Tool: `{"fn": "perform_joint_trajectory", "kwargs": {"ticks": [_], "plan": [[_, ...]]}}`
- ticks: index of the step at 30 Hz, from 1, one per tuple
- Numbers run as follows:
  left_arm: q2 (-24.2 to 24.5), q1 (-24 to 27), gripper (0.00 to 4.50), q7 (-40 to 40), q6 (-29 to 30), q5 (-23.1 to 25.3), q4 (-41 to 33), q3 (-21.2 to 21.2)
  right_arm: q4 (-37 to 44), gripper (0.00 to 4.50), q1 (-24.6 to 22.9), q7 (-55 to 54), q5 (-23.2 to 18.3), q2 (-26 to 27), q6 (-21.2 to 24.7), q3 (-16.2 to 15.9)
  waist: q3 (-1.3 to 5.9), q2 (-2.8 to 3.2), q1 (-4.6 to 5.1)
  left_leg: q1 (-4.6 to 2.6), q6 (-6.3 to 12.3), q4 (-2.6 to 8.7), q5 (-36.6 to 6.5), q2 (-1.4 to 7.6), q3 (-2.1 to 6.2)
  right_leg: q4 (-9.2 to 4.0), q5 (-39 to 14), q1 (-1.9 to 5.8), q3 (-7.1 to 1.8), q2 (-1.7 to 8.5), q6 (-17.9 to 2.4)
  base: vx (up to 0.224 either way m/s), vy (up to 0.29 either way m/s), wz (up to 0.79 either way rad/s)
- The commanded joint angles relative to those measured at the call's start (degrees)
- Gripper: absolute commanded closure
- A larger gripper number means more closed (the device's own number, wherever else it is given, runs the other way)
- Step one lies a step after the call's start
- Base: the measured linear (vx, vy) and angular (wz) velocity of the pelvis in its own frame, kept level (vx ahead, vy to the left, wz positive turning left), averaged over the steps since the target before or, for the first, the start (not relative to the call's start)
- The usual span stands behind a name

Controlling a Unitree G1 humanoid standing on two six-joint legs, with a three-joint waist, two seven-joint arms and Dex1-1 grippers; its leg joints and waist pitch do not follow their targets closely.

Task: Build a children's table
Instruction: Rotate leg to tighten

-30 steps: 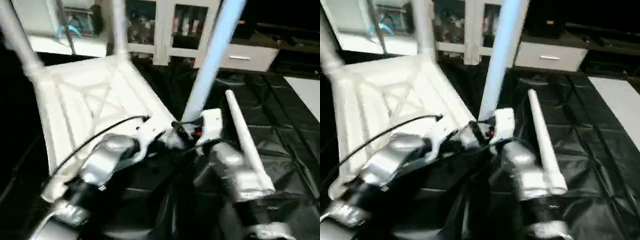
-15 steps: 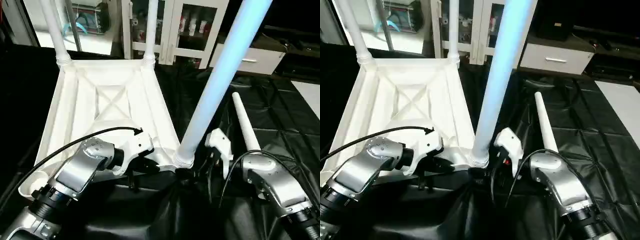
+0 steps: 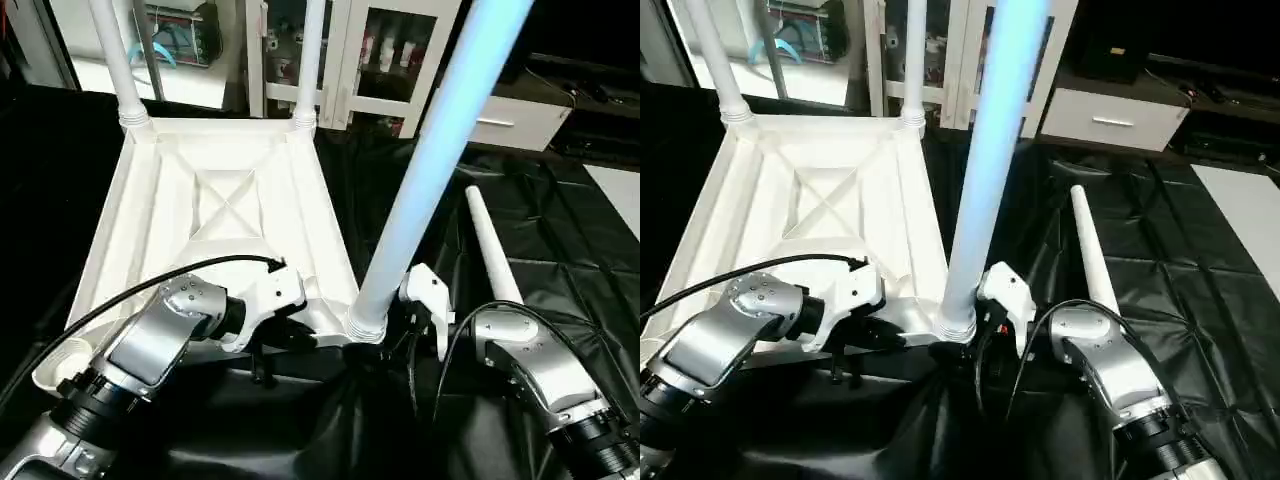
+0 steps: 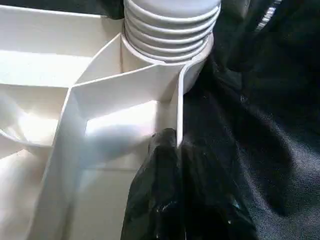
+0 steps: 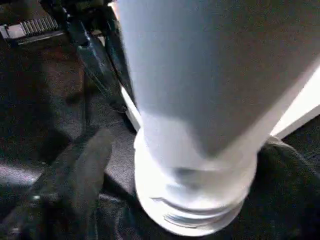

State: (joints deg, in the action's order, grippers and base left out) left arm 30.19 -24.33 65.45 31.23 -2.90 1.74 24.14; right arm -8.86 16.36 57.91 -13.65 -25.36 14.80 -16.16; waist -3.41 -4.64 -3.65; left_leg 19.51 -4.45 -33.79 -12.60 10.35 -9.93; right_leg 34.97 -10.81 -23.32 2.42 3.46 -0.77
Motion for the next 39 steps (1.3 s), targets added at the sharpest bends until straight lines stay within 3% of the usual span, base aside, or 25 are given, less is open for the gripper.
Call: {"fn": "perform_joint_trajectory", "kwargs": {"ticks": [1,11,18,21,23,26,27,28,29,31,32,34,37,39], "plan": [[0.1,0.9,4.5,1.7,1.2,-0.1,-0.2,3.2,-0.7,0.73,0.0,0.5,0.2,-0.1,-0.8,0.4,2.9,0.41,-0.06,0.08,2.96,3.96,-4.9,2.85,0.58,-3.38,-7.2,2.98,-2.76,4.47,-13.7,0.0,0.0,0.0],[-0.1,0.4,4.5,1.8,1.0,0.0,0.5,3.3,-1.6,1.59,-0.2,1.5,0.0,-0.1,-1.5,0.6,2.94,0.54,-0.13,-0.06,3.13,3.92,-5.0,2.89,0.58,-3.26,-6.2,3.02,-2.7,4.44,-14.4,0.0,0.0,0.0],[-0.2,0.2,4.5,1.7,1.1,0.2,1.1,3.4,-2.6,1.78,-0.2,1.1,0.0,0.3,-1.6,0.7,2.96,0.51,-0.11,-0.01,3.27,3.86,-4.6,2.81,0.54,-3.18,-5.4,3.08,-2.73,4.41,-14.5,0.0,0.0,0.0],[-2.8,-0.5,4.5,-1.9,2.8,0.3,3.0,1.9,-7.3,1.78,1.1,-7.9,3.0,3.5,-0.5,2.0,2.54,0.49,0.07,0.0,2.43,4.13,-7.1,2.83,0.54,-3.79,-9.7,2.9,-2.74,4.49,-14.0,0.0,0.0,0.0],[-5.1,-1.0,4.5,-4.9,4.0,0.1,4.4,0.6,-10.1,1.79,2.0,-13.4,3.9,5.8,0.6,3.3,2.07,0.55,0.54,-0.26,0.07,4.57,-13.2,2.65,0.9,-4.87,-20.9,2.62,-2.62,4.62,-11.3,0.0,0.0,0.0],[-8.4,-1.8,4.5,-8.4,4.9,-0.5,6.4,-1.3,-12.1,1.8,2.8,-20.2,3.3,9.7,2.2,5.7,2.19,0.4,1.37,0.06,-1.16,4.79,-16.0,2.55,1.55,-5.53,-26.9,2.63,-2.43,4.82,-8.0,-0.037,0.001,-0.04],[-13.0,-2.9,4.5,-12.5,6.7,-2.7,8.5,-4.7,-13.5,1.8,3.7,-26.9,3.4,13.6,3.4,7.3,2.15,0.51,1.57,0.2,-1.2,4.81,-16.1,2.47,1.61,-5.57,-27.3,2.64,-2.42,4.76,-7.6,0.0,0.0,0.0],[-15.3,-3.8,4.5,-15.2,7.3,-2.8,10.1,-5.9,-14.6,1.8,4.5,-31.1,3.6,16.0,4.2,8.0,2.23,0.65,1.71,-0.09,-1.46,4.74,-16.2,2.47,1.66,-5.74,-27.5,2.33,-2.37,4.7,-7.3,0.0,0.0,0.0],[-16.5,-4.4,4.5,-16.9,7.5,-2.6,11.2,-6.5,-15.4,1.8,5.0,-33.7,3.8,17.5,4.8,8.5,2.29,0.38,2.17,0.15,-1.53,4.74,-16.2,2.24,1.72,-5.71,-28.2,2.32,-2.32,4.63,-6.9,0.0,0.0,0.0],[-18.8,-6.0,4.5,-21.7,7.6,-0.5,14.4,-6.8,-18.3,1.8,6.6,-40.1,5.5,20.5,4.1,9.2,2.42,0.43,2.17,0.26,-1.54,4.69,-14.9,2.19,1.7,-5.72,-27.5,2.26,-2.43,4.69,-6.2,0.0,0.0,0.0],[-19.6,-6.7,4.5,-23.9,6.8,0.5,15.9,-7.0,-19.5,1.8,7.3,-42.9,5.7,21.8,3.6,9.8,2.45,0.82,1.93,-0.03,-1.18,4.57,-14.5,2.17,1.52,-5.74,-26.0,2.09,-2.56,4.62,-6.3,0.0,0.0,0.0],[-22.7,-9.2,4.5,-32.9,2.6,4.0,21.9,-7.8,-24.1,1.8,9.9,-52.5,6.5,26.6,1.5,12.2,2.32,0.77,2.12,-0.33,-1.04,4.55,-15.4,2.08,1.29,-5.89,-25.4,1.6,-2.6,4.37,-6.8,0.0,0.0,0.0],[-25.1,-11.2,4.5,-39.2,-2.1,6.1,26.2,-8.6,-27.3,1.8,11.9,-58.1,8.2,29.7,-1.0,12.4,2.44,0.88,1.65,-0.18,-0.53,4.61,-13.4,2.05,1.14,-5.56,-21.4,1.68,-2.73,4.33,-6.9,0.0,0.0,0.0],[-25.9,-11.7,4.5,-40.4,-2.9,6.4,27.0,-9.0,-28.1,1.8,12.6,-59.5,9.0,30.5,-2.0,12.4,2.63,0.84,1.36,-0.48,-0.13,4.46,-12.5,2.07,0.88,-5.21,-18.2,1.68,-2.84,4.29,-7.6,0.0,0.0,0.0]]}}
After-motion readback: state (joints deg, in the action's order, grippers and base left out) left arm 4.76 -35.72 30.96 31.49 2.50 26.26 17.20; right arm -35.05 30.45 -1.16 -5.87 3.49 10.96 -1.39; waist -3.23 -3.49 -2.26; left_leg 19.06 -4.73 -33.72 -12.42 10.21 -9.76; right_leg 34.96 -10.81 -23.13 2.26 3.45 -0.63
